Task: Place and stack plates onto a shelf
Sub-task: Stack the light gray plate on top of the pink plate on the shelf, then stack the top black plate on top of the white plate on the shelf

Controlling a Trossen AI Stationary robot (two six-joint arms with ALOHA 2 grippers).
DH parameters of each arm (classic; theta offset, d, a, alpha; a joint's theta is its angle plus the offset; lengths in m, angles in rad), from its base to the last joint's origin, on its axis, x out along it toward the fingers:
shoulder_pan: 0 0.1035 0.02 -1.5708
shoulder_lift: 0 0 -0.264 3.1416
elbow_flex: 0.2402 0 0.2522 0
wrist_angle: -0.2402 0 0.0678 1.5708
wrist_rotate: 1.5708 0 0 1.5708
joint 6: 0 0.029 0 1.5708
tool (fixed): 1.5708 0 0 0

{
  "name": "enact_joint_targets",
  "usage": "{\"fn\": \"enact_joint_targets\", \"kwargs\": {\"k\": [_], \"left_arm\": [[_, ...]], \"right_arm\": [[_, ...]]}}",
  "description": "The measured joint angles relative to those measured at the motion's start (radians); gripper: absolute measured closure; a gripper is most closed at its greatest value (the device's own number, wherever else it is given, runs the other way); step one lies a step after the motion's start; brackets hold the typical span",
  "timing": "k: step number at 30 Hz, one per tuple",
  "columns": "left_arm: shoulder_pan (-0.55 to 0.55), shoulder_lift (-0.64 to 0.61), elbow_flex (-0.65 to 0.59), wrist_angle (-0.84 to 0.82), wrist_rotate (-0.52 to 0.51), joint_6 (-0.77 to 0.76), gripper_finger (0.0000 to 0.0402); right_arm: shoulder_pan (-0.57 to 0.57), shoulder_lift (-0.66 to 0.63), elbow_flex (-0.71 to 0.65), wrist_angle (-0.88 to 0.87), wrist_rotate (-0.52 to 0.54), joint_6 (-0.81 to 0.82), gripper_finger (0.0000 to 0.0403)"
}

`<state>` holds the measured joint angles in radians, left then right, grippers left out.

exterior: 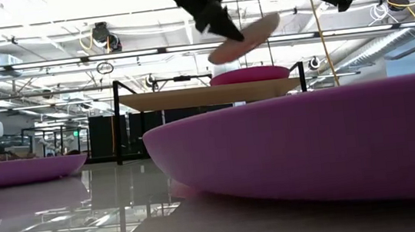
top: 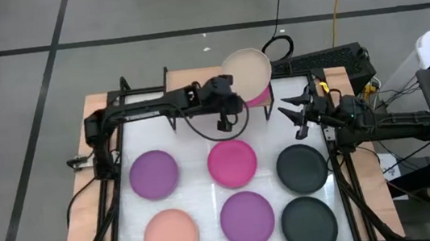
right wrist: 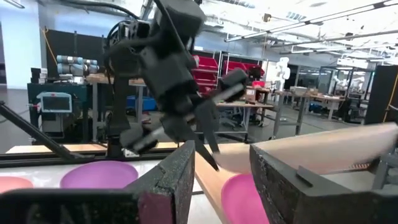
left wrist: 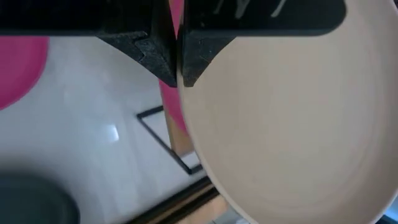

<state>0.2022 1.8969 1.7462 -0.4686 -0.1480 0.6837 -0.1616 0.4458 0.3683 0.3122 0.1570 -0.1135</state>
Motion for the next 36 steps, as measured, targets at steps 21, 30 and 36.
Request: {"fn": "enact_joint_targets", "kwargs": {"k": [21, 30, 36], "left_arm": [[0.012, 0.040, 0.002, -0.013, -0.060, -0.026, 0.0275], [-0.037, -0.052, 0.000, -0.047, -0.232, -0.099, 0.0192], [-0.124, -0.231, -0.044, -0.075, -0.193, -0.291, 0.0190]], "right_arm": [[0.000, 0.000, 0.000, 0.012, -0.001, 0.006, 0.0268], [0.000, 0.001, 0.000, -0.013, 0.000, -0.003, 0.0268], [0.000, 0.001, -0.001, -0.040, 0.000, -0.003, 0.0268]]}}
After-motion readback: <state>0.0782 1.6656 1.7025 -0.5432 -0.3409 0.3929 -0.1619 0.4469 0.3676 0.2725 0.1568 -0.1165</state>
